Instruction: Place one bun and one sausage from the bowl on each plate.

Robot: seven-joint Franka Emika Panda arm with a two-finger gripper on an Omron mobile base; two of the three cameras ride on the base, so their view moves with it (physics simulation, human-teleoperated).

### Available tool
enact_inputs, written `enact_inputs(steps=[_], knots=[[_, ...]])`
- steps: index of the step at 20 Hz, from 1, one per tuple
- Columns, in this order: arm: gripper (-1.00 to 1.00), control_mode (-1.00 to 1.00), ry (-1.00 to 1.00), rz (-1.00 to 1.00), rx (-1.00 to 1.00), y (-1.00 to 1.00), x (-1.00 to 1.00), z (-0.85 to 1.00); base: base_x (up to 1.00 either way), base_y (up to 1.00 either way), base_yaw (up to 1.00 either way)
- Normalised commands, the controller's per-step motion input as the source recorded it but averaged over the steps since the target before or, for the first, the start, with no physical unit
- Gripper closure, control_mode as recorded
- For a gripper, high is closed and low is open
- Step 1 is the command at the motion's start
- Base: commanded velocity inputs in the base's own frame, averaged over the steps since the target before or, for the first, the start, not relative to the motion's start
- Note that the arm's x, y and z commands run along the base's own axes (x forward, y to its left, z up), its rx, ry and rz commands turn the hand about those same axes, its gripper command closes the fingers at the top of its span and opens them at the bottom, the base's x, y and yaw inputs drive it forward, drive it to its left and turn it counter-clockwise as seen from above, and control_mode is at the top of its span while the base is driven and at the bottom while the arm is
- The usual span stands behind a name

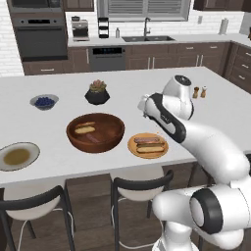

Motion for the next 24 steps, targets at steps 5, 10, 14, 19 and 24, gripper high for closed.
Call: enact_inputs(steps=[5,10,14,19,24], knots=[[-1.00,1.00,-0.10,0.06,-0.07,0.09,-0.09,0.00,0.00,0.09,0.02],[-1.00,1.00,0.00,0.00,0.00,0.00,0.00,0.00,0.45,0.98,0.12],[-1.00,1.00,0.00,0.00,0.00,0.00,0.00,0.00,0.52,0.85,0.02],[-1.00,1.00,0.00,0.00,0.00,0.00,0.00,0.00,0.00,0.58,0.00],[-1.00,1.00,0.00,0.00,0.00,0.00,0.00,0.00,0.29,0.16,-0.07]])
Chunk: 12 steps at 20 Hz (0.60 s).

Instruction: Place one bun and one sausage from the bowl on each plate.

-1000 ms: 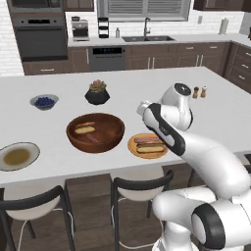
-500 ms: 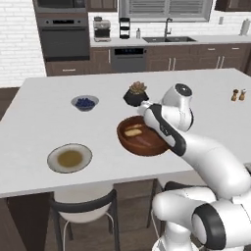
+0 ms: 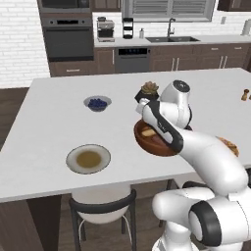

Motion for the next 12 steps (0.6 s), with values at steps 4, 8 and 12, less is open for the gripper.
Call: enact_inputs(steps=[4,8,12], knots=[[-1.00,-1.00,0.17,0.03,0.00,-0.77,0.26,0.00,0.00,0.00,0.00],[-1.00,-1.00,0.42,0.11,0.00,-1.00,0.27,-0.07,0.00,0.00,0.00],[-1.00,-1.00,0.34,0.44,-0.08,-0.39,0.48,-0.50,0.00,0.00,0.00]])
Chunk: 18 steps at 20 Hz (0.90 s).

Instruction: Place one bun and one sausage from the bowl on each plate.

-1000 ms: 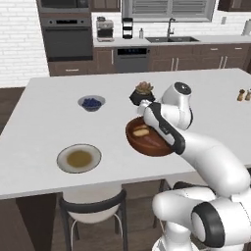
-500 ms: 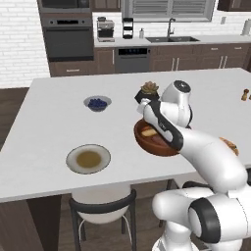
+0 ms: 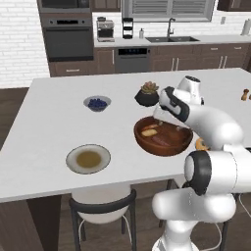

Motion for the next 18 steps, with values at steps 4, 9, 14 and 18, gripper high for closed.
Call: enact_inputs(steps=[4,9,14,18], knots=[[-1.00,-1.00,0.19,0.47,-0.17,0.00,0.40,-0.88,0.00,0.00,0.00],[-1.00,-1.00,0.09,0.11,-0.09,0.05,0.00,-0.57,0.00,0.00,0.00],[-1.00,-1.00,-0.07,0.07,-0.10,0.00,0.02,-0.51,0.00,0.00,0.00],[-1.00,-1.00,-0.13,0.04,-0.02,-0.13,0.03,-0.31,0.00,0.00,0.00]])
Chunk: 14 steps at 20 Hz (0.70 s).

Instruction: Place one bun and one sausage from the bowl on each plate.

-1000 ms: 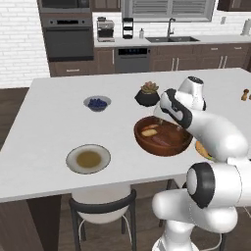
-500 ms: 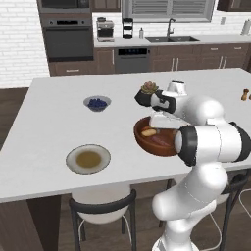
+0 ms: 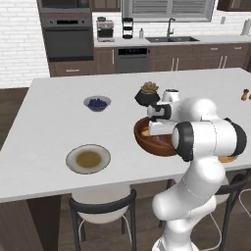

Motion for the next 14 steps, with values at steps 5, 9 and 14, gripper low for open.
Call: enact_inputs(steps=[5,9,14], knots=[[-1.00,-1.00,-0.09,0.00,0.00,-0.09,0.32,-0.40,0.00,0.00,0.00],[-1.00,-1.00,-0.14,0.00,0.00,-0.05,0.57,-0.40,0.00,0.00,0.00],[-1.00,-1.00,-0.09,0.00,-0.01,0.00,0.49,-0.23,0.00,0.00,0.00]])
